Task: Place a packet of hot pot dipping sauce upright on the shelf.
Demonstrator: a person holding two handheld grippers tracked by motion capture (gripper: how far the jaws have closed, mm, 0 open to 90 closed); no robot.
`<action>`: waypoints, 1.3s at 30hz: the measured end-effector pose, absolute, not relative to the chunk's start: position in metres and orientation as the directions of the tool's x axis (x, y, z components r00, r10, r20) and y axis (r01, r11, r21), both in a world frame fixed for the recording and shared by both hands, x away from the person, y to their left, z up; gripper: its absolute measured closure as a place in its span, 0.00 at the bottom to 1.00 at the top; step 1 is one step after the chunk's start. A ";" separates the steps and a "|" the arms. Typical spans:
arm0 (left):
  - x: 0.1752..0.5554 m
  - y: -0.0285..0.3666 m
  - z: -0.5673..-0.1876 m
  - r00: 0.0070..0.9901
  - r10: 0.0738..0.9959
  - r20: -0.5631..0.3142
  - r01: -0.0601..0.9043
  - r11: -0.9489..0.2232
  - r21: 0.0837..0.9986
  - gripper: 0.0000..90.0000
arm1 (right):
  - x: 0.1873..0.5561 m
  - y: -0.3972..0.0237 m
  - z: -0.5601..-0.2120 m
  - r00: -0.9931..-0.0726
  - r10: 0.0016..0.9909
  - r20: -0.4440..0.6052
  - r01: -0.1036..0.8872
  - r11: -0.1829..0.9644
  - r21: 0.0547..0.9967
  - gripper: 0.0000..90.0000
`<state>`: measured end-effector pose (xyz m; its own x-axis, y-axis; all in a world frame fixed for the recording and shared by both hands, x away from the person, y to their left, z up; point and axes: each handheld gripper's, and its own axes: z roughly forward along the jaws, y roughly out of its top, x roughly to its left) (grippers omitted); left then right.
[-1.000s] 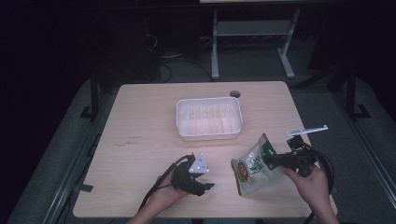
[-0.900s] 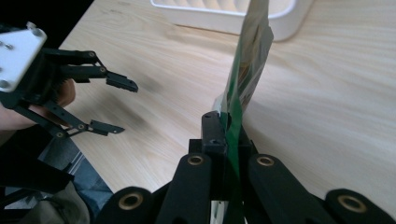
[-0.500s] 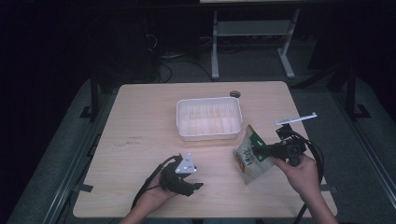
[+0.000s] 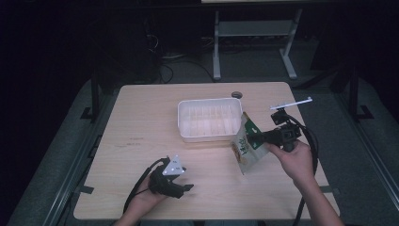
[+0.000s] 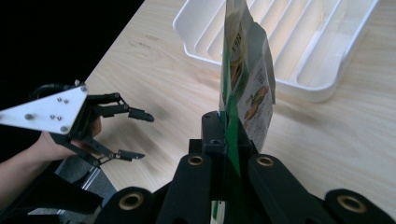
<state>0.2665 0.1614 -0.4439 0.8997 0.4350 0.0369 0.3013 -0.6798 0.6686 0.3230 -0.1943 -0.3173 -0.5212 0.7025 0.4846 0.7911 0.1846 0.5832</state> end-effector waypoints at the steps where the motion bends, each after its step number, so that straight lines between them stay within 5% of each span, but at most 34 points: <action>1: 0.267 0.161 -0.444 0.900 0.435 0.037 0.301 -0.680 0.669 0.39 | 0.323 -0.194 -0.317 -0.521 0.703 0.485 0.791 0.185 0.583 1.00; 39: 0.269 0.175 -0.443 0.884 0.466 0.051 0.310 -0.663 0.682 0.36 | 0.386 -0.152 -0.279 -0.489 0.732 0.475 0.796 0.152 0.586 1.00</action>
